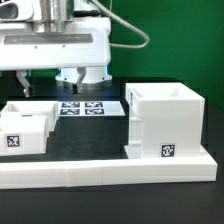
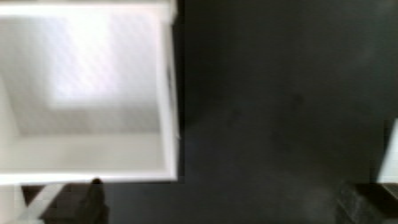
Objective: Assemble drawer
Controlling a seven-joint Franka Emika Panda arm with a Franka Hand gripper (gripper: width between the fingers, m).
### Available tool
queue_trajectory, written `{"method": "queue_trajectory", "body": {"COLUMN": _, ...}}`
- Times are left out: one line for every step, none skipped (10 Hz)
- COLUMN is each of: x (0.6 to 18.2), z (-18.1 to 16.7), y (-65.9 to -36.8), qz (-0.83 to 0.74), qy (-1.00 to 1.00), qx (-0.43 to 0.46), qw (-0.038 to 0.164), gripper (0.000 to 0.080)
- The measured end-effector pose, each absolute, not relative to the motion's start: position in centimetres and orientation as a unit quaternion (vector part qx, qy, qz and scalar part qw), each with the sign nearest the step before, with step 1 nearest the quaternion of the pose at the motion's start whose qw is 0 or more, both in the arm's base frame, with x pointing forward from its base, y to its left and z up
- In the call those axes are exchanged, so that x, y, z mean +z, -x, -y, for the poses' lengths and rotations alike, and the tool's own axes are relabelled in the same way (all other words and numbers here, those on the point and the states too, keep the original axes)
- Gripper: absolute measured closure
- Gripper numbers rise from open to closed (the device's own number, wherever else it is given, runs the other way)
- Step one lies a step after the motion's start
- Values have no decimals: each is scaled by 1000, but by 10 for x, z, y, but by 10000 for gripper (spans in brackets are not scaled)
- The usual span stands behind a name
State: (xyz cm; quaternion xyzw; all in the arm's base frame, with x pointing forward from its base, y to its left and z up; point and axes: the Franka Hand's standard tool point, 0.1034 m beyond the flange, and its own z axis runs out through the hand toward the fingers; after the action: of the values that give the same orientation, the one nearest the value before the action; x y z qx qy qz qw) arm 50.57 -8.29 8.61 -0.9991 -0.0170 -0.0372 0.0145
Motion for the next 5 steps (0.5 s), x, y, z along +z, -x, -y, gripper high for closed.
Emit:
{"method": "queue_trajectory", "body": {"x": 78, "z": 86, "y": -499, "qz": 12, "qy": 1000, "qx": -9, "qw": 24, "gripper": 151}}
{"method": "queue_trajectory", "body": {"x": 72, "z": 91, "y": -498, "qz": 14, "qy": 1000, "qx": -2, "qw": 25, "gripper": 151}}
{"method": "queue_trajectory", "body": {"x": 63, "z": 95, "y": -495, "qz": 14, "qy": 1000, "qx": 1, "qw": 22, "gripper": 151}}
{"method": "queue_trajectory", "body": {"x": 57, "z": 96, "y": -495, "qz": 15, "qy": 1000, "qx": -3, "qw": 17, "gripper": 151}}
{"method": "queue_trajectory", "body": {"x": 56, "z": 95, "y": -495, "qz": 15, "qy": 1000, "qx": -2, "qw": 17, "gripper": 151}}
